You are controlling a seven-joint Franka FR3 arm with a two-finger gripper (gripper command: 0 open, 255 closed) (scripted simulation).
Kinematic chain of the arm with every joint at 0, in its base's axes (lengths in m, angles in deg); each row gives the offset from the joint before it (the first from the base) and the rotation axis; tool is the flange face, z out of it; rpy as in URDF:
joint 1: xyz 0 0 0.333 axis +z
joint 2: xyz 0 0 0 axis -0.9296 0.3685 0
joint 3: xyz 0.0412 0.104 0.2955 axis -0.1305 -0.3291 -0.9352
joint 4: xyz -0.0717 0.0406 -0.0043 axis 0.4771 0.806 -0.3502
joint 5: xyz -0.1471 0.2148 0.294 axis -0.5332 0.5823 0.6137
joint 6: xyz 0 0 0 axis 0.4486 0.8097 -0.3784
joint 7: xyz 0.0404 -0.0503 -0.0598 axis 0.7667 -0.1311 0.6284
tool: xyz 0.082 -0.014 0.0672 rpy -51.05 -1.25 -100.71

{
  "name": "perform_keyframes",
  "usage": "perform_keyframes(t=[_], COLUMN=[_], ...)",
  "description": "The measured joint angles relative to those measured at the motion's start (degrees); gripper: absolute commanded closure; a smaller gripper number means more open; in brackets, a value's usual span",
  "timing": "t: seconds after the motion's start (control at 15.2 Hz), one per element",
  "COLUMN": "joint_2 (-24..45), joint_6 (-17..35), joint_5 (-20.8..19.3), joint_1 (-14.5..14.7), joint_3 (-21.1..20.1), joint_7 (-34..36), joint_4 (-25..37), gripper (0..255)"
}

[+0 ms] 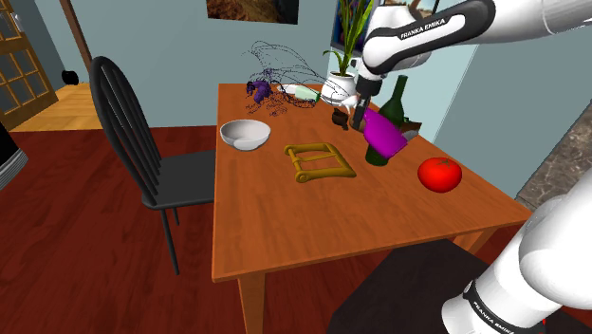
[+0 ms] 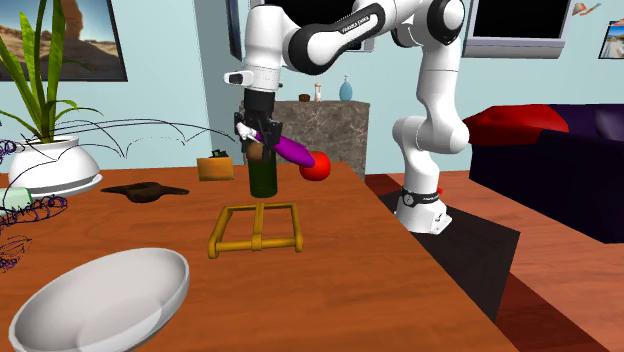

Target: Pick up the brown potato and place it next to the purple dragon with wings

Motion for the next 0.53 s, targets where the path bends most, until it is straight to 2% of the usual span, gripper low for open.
perform_keyframes(t=[0.53], joint_2=[-1.44], joint_6=[-6.05], joint_5=[0.0], joint_1=[0.11], joint_3=[-0.17], joint_7=[-0.27], joint_4=[4.64], gripper=[255])
